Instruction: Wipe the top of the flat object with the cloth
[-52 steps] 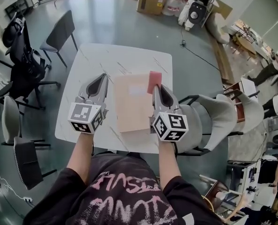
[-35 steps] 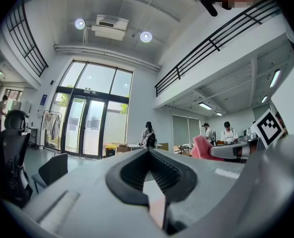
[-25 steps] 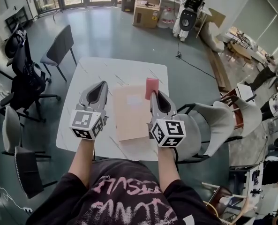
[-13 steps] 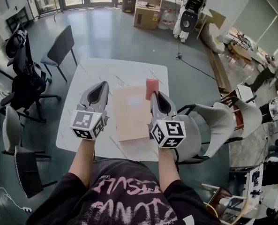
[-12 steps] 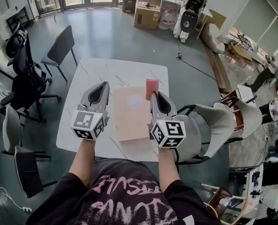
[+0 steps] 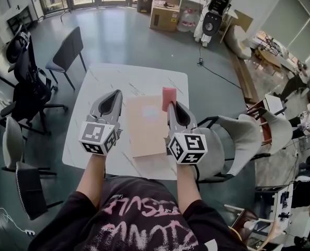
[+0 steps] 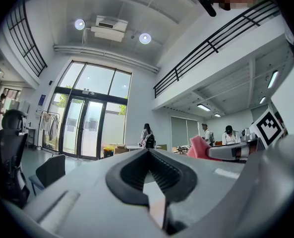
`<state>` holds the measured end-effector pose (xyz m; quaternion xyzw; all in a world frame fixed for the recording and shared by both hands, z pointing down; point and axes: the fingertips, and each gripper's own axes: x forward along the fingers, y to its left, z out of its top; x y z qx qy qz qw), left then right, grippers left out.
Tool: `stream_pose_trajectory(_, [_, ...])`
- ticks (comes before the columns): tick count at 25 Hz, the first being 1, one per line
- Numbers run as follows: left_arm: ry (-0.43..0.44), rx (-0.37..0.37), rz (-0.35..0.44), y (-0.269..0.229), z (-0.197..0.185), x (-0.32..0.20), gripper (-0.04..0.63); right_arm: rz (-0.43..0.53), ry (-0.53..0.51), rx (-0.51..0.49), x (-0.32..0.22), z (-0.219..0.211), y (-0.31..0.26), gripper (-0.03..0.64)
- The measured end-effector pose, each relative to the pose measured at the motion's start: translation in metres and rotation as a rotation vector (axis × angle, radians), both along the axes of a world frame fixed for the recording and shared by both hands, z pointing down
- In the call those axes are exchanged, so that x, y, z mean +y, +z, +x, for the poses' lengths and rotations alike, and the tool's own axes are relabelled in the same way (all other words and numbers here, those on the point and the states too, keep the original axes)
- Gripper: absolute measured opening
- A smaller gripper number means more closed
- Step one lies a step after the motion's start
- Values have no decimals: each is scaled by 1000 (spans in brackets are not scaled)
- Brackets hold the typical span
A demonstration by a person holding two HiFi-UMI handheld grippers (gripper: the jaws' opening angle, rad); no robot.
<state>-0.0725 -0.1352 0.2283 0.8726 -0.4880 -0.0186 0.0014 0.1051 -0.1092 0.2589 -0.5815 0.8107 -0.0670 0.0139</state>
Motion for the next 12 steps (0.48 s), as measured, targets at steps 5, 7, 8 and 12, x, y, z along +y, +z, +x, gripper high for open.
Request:
stream_pose_trajectory(5, [4,5,11,-4,2,-1,0,5,-6,3,-2,-1,-2,48])
stream_pose_trajectory(7, [5,7,12,-5,3,-1,0,3,-6,3,-3,-1,-2,48])
stream_pose_trajectory(8, [6,8,12,-6,3,-2,0,3,-6,2,-4,-1,-3,48])
stream_pose_trajectory(12, [12,10,19,-9,5,-4,0,4,-8,2,-6,1,-3,48])
